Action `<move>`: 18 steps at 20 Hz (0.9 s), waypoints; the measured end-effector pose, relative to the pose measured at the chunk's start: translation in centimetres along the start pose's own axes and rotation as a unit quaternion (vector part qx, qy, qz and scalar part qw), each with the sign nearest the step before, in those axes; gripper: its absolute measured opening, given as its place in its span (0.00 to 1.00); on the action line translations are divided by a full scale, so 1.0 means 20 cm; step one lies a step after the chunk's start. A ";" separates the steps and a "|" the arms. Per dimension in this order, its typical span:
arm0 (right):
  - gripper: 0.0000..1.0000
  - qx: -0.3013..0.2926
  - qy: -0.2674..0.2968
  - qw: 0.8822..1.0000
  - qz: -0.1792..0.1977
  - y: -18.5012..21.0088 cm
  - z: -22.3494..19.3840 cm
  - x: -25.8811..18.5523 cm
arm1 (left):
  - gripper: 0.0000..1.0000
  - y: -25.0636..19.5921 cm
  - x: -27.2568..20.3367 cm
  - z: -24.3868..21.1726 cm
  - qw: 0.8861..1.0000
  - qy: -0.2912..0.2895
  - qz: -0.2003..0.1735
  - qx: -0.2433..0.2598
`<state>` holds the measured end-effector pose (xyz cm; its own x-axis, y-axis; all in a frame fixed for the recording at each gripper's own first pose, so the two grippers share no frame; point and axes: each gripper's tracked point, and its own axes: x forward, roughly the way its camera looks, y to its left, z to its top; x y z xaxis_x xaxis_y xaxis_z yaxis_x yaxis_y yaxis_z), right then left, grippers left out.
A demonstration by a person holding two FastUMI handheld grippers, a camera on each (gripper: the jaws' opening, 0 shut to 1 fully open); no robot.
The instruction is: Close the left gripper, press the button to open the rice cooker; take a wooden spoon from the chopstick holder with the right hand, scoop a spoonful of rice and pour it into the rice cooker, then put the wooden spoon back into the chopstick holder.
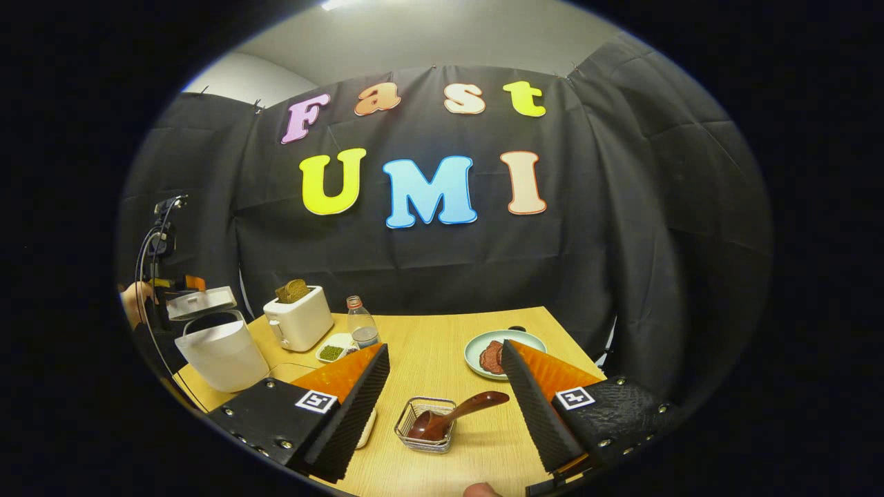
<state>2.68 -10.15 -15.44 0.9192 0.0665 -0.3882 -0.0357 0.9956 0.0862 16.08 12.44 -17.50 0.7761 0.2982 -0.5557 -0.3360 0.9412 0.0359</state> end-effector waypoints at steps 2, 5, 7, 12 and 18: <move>0.99 0.004 0.003 1.000 0.002 -0.01 -0.02 -0.01 | 0.98 -0.02 0.02 -0.06 1.000 0.010 -0.001 -0.001; 0.99 0.005 0.006 1.000 0.000 -0.03 -0.03 -0.01 | 0.96 -0.05 0.02 -0.12 1.000 0.019 -0.004 0.006; 0.99 0.006 0.008 1.000 0.001 -0.03 -0.04 -0.02 | 0.96 -0.06 0.04 -0.18 0.999 0.034 -0.007 0.002; 0.99 -0.007 0.012 1.000 -0.001 -0.04 -0.07 -0.04 | 0.98 -0.07 0.05 -0.29 0.999 0.050 -0.007 0.018; 0.99 -0.010 0.017 1.000 -0.001 -0.04 -0.10 -0.05 | 1.00 -0.10 0.07 -0.36 0.996 0.080 -0.014 0.030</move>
<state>1.08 -10.85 -16.95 0.9055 0.0665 -0.4190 -0.0420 0.9969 0.0672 13.96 9.87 -24.37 0.6881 0.2463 -0.6825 -0.2784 0.9583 0.0651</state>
